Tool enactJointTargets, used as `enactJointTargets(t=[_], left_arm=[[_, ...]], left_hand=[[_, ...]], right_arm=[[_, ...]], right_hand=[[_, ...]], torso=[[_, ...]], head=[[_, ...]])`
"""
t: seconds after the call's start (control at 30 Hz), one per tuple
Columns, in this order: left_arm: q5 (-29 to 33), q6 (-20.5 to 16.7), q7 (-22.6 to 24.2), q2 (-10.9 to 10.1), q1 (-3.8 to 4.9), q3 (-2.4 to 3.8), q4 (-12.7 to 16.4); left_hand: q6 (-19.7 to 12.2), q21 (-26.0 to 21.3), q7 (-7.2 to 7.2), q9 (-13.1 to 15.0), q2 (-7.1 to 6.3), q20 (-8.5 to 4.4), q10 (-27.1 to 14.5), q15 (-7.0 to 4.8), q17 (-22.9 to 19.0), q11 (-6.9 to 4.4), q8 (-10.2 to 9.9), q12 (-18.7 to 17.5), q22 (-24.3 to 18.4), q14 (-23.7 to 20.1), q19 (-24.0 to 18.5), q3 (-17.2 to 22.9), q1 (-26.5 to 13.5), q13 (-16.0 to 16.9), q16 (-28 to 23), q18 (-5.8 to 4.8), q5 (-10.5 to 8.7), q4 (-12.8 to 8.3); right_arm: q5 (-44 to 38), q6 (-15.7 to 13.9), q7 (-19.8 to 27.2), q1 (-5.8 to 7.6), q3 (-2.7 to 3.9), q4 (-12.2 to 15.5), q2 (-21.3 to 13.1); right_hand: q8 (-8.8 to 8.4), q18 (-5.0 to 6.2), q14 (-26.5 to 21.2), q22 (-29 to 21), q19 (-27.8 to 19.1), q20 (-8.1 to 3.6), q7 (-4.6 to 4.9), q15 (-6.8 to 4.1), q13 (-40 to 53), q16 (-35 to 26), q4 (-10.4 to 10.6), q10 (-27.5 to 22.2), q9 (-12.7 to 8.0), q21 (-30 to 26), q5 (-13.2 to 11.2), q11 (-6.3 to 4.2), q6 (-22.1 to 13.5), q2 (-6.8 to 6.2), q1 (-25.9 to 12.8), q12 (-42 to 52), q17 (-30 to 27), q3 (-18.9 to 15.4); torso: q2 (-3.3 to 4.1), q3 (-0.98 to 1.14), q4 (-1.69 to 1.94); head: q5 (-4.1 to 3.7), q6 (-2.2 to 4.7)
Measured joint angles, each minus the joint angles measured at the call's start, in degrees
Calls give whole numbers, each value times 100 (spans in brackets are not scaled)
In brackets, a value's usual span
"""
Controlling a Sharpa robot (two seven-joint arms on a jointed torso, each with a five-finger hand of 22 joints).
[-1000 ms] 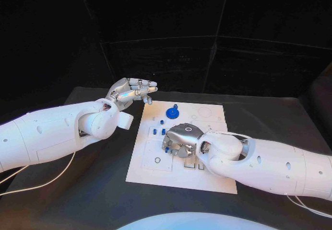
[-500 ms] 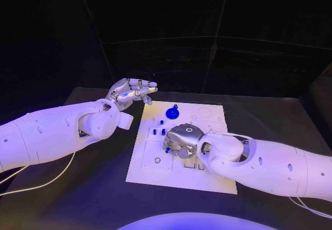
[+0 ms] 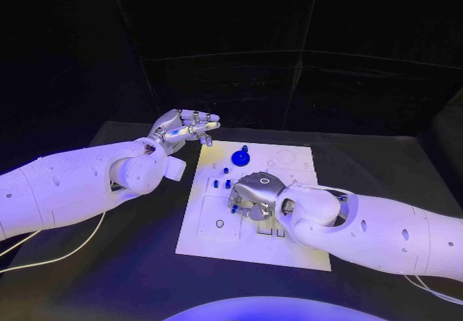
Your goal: Assemble the parts on the task board
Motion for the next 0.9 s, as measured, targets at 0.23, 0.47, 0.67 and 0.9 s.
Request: enactJointTargets(t=[0.23,0.47,0.67,0.9], left_arm=[[0,5,-10,7,0,-1,-2],[1,11,-20,9,0,-1,-2],[1,18,-29,9,0,-2,-2],[1,31,-44,9,0,-2,-2]], left_hand=[[0,0,0,0,0,0,0,0,0,0,0,0,0,0,0,0,0,0,0,0,0,0],[0,0,0,1,0,0,0,0,0,0,0,0,1,0,0,0,0,0,0,0,0,0],[0,0,0,1,0,0,0,0,1,0,0,0,1,0,0,0,0,0,0,0,0,0],[0,0,0,1,0,0,0,0,-5,0,0,0,-9,0,0,-16,0,0,0,0,0,17]], right_arm=[[-21,23,-14,0,0,-25,43],[-32,114,-41,0,0,-51,82],[-39,186,-80,1,2,-60,105],[-54,239,-123,3,4,-82,141]], right_hand=[[0,0,0,0,0,0,-1,0,1,0,0,0,1,0,-30,0,-1,-12,-46,0,-8,0],[0,0,0,0,0,0,-4,0,1,0,-18,0,0,0,-62,0,-4,-29,-89,0,-16,18],[0,0,0,0,0,0,-4,0,1,0,-18,0,0,0,-96,0,-4,-29,-89,1,-16,18],[-1,0,0,0,0,0,-7,0,2,0,-34,0,-2,0,-122,0,-7,-28,-136,-22,-33,34]], torso=[[-1,-3,1],[-1,-4,5],[-1,-4,5],[3,-4,3]], head=[[6,-7],[14,-10],[26,-14],[41,-13]])
